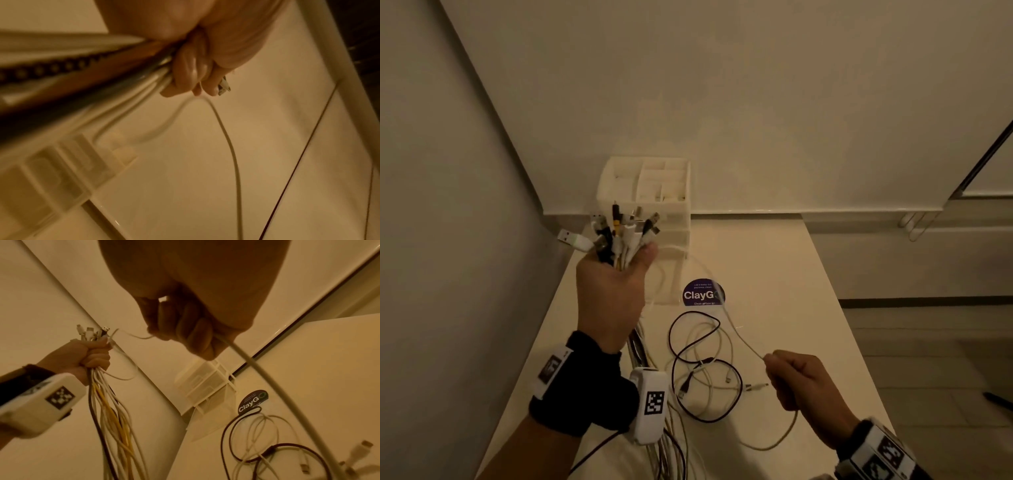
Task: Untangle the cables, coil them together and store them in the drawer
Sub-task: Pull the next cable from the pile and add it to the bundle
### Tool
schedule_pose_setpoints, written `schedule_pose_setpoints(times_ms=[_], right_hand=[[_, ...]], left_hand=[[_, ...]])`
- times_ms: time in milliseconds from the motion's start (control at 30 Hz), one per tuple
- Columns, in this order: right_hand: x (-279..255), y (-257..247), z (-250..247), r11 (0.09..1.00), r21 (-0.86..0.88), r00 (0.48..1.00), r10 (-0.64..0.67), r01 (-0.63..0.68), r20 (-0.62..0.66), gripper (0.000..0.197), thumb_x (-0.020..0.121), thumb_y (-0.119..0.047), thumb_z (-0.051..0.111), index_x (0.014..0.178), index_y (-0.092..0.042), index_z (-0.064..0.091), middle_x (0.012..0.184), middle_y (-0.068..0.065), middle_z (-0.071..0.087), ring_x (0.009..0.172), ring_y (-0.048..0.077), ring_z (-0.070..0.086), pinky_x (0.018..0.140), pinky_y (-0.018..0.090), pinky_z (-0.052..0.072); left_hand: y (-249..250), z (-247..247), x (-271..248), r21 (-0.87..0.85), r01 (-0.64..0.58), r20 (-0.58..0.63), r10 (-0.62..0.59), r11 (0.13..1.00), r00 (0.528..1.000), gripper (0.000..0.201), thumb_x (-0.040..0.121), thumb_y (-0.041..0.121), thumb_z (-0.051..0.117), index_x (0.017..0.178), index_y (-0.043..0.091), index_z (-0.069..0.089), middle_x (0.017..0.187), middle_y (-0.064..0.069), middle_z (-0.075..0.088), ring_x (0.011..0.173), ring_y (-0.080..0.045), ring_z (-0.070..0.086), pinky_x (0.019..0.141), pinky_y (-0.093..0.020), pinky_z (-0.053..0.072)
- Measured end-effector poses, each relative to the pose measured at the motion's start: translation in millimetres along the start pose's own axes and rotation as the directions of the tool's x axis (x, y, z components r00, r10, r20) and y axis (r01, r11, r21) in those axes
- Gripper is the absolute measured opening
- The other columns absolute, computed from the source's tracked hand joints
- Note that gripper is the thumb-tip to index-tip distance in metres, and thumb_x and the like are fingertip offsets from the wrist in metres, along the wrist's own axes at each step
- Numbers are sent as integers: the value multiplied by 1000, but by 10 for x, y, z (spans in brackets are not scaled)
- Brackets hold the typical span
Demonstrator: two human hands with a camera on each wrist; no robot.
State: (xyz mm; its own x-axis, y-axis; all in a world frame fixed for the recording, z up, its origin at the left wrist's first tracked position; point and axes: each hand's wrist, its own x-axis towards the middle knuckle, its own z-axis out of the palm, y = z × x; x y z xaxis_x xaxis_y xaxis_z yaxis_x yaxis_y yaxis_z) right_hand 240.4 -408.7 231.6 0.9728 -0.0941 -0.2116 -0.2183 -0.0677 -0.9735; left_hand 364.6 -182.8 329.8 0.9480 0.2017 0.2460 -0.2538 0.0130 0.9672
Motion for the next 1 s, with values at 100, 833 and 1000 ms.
schedule_pose_setpoints(times_ms=[100,833,1000], right_hand=[[-21,-151,34,1000,-2,996,-23,23,-85,43,95,-12,53,53,-12,42,52,5,29,49,16,23,47,26,25],[-599,77,85,997,70,999,22,-24,29,58,62,-69,72,53,-16,49,56,8,28,45,13,28,46,22,25],[-751,57,146,998,-36,995,52,-49,89,40,78,-48,59,54,-17,51,55,12,30,47,16,32,49,22,27]], left_hand=[[75,52,-209,30,-21,150,16,999,989,16,76,12,77,83,24,69,75,21,72,67,0,68,61,-16,52],[-30,-215,-147,-168,166,232,-125,972,965,35,91,7,61,61,13,45,40,2,28,29,-11,21,39,-17,24],[28,-227,-202,-180,200,357,-125,963,926,27,90,13,63,69,4,47,44,-1,24,31,-10,19,39,-16,22]])
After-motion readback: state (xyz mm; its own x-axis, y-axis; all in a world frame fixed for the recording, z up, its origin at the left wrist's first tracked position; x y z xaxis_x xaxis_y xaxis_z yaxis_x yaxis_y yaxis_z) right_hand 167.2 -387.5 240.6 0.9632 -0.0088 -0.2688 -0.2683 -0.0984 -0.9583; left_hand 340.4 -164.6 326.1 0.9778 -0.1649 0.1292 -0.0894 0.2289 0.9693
